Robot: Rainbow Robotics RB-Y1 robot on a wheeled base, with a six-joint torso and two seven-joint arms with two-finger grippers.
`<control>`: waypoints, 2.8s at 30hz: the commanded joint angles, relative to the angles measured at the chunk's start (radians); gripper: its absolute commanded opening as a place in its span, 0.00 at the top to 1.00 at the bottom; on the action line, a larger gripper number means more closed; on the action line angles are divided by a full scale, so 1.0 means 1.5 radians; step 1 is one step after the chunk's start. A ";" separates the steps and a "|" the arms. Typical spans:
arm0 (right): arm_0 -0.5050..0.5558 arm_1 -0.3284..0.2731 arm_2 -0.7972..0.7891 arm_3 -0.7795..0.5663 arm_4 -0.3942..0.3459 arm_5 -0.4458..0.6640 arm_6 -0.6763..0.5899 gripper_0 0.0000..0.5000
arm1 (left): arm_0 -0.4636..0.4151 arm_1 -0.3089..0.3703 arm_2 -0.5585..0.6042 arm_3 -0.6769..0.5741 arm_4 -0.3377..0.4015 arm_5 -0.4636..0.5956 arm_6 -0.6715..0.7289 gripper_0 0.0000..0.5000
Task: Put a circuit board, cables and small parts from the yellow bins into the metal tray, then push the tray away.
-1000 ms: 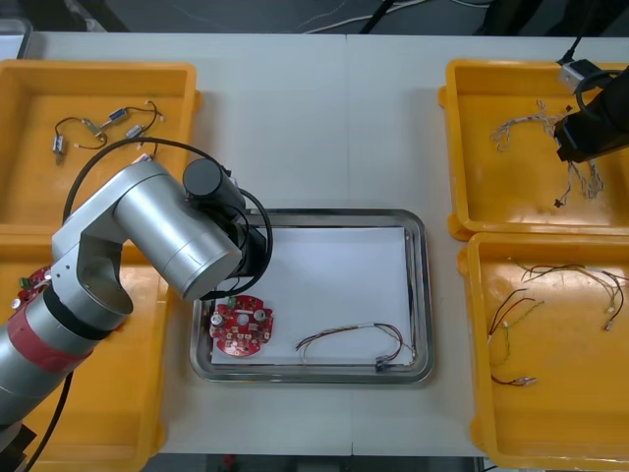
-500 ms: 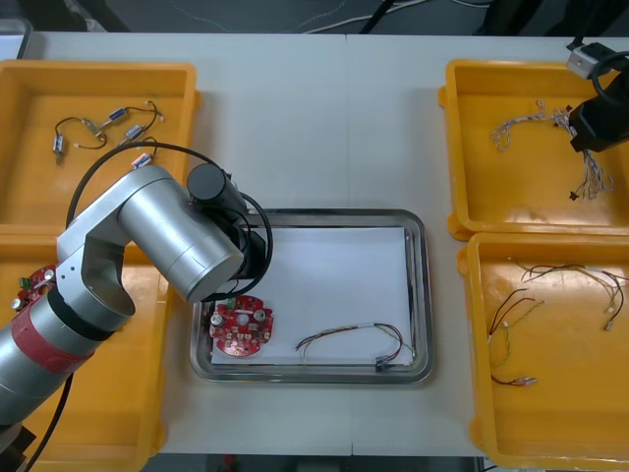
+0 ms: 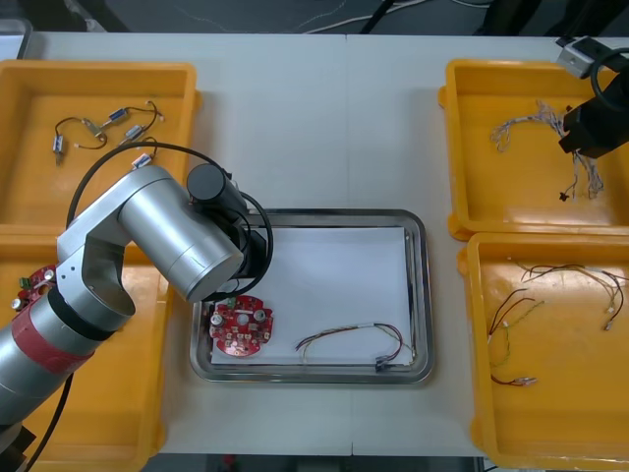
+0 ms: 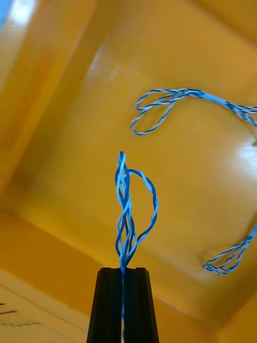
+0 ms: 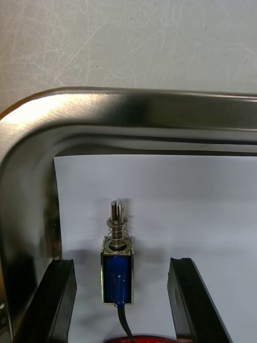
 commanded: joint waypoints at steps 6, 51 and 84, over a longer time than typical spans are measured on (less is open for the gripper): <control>0.067 -0.032 -0.035 -0.140 -0.062 0.039 0.014 1.00 | 0.006 -0.008 -0.011 -0.013 0.004 -0.011 -0.028 0.00; 0.190 -0.037 -0.005 -0.461 -0.104 0.106 -0.047 1.00 | -0.097 0.099 0.394 -0.072 0.140 0.243 -0.218 0.00; -0.032 -0.003 0.411 -0.472 -0.032 0.027 -0.107 1.00 | -0.154 0.111 0.447 0.167 0.058 0.156 -0.457 0.00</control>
